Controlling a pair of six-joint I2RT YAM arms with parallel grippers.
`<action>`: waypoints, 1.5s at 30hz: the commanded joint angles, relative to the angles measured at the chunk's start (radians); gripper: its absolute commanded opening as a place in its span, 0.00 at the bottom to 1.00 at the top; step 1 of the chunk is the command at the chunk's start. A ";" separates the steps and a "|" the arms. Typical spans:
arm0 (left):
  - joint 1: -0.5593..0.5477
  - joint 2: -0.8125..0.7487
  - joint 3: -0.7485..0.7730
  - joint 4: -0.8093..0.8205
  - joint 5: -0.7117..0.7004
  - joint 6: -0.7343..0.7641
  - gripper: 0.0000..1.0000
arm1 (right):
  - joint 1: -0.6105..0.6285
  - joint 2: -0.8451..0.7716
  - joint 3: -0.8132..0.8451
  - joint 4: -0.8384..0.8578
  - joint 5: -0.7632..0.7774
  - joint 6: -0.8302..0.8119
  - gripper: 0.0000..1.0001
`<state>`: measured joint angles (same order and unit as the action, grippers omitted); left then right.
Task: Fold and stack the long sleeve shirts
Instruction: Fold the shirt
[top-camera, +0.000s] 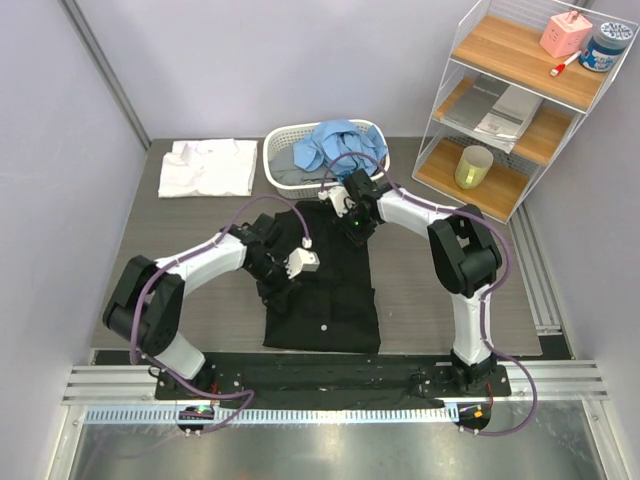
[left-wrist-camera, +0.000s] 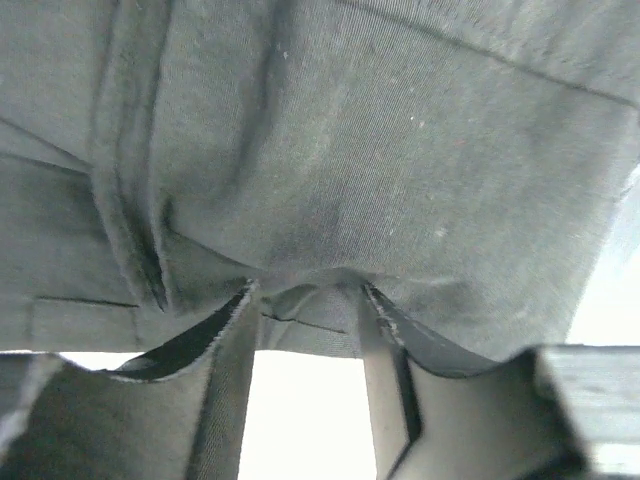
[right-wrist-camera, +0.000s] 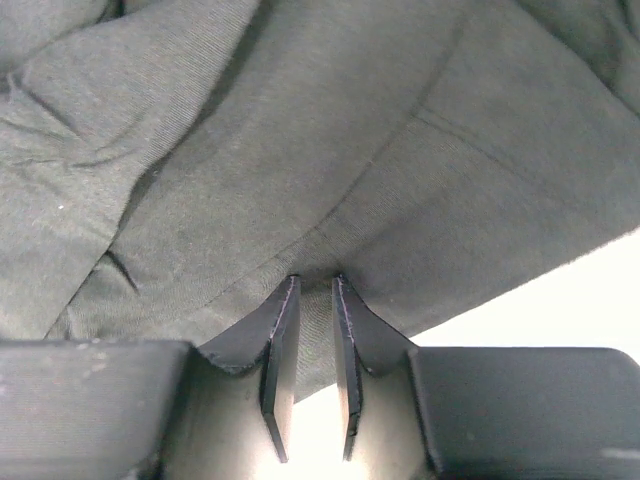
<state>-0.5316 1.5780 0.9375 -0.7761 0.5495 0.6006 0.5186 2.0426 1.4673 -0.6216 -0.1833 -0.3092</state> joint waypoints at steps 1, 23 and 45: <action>0.105 -0.059 0.023 0.001 0.122 -0.107 0.49 | 0.012 0.061 0.048 0.063 0.024 -0.054 0.25; 0.236 0.009 0.079 0.055 0.147 -0.559 0.50 | -0.092 -0.519 -0.435 -0.009 -0.465 0.338 0.62; 0.228 0.223 0.184 -0.089 0.136 -0.323 0.44 | 0.093 -0.527 -0.455 0.122 -0.427 0.259 0.52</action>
<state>-0.3008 1.7950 1.0977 -0.8688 0.6350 0.2626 0.5892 1.5692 1.0328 -0.5282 -0.6254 -0.0151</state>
